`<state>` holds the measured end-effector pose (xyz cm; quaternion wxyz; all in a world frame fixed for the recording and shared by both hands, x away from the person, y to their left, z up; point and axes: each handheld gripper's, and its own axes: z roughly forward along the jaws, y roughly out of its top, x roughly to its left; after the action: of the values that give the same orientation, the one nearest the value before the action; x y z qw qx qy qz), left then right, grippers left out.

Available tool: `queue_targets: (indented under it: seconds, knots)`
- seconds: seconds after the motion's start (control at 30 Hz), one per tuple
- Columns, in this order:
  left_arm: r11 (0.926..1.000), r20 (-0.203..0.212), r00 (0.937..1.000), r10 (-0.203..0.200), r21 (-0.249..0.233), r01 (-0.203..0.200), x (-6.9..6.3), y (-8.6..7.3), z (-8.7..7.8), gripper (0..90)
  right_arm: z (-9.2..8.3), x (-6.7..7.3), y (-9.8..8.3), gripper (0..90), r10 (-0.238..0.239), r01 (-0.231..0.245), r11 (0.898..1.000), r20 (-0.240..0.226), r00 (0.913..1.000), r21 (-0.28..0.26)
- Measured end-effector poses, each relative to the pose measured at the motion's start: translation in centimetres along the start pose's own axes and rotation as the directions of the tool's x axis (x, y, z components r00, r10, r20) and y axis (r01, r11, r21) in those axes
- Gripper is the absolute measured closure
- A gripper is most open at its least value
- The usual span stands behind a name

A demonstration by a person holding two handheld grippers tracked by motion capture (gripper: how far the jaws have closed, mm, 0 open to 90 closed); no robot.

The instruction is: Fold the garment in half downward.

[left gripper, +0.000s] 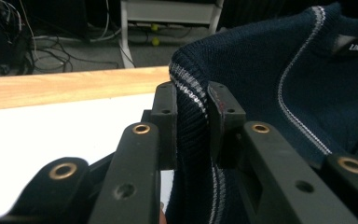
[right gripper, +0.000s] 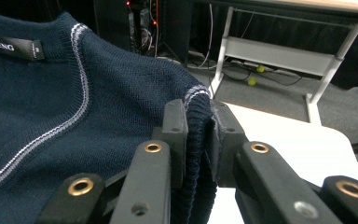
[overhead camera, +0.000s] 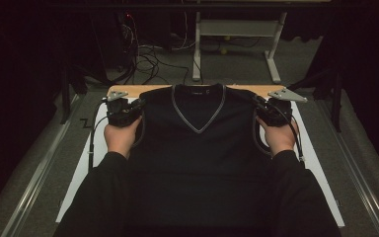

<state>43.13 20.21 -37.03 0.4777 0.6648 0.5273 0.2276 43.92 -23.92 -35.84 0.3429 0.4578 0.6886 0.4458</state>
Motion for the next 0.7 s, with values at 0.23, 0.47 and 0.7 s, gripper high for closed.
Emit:
queue_targets:
  seconds: [0.23,0.47,0.7]
  knots:
    - [0.9999,-0.015,0.9999,0.007,-0.01,-0.007,0.5,0.7,-0.4,71.4,0.0,0.1,1.2,79.4,0.013,-0.012,1.0,0.031,0.9994,-0.015]
    - [0.9984,-0.022,0.9998,0.001,-0.057,-0.002,0.2,2.2,-1.2,71.3,-0.5,0.4,2.9,79.4,0.002,0.001,0.998,0.04,0.9992,-0.063]
    - [0.9974,0.0,1.0,0.009,-0.071,-0.009,-0.2,2.0,-1.6,71.2,-1.1,0.6,3.5,79.3,-0.002,0.004,0.997,0.021,0.9998,-0.081]
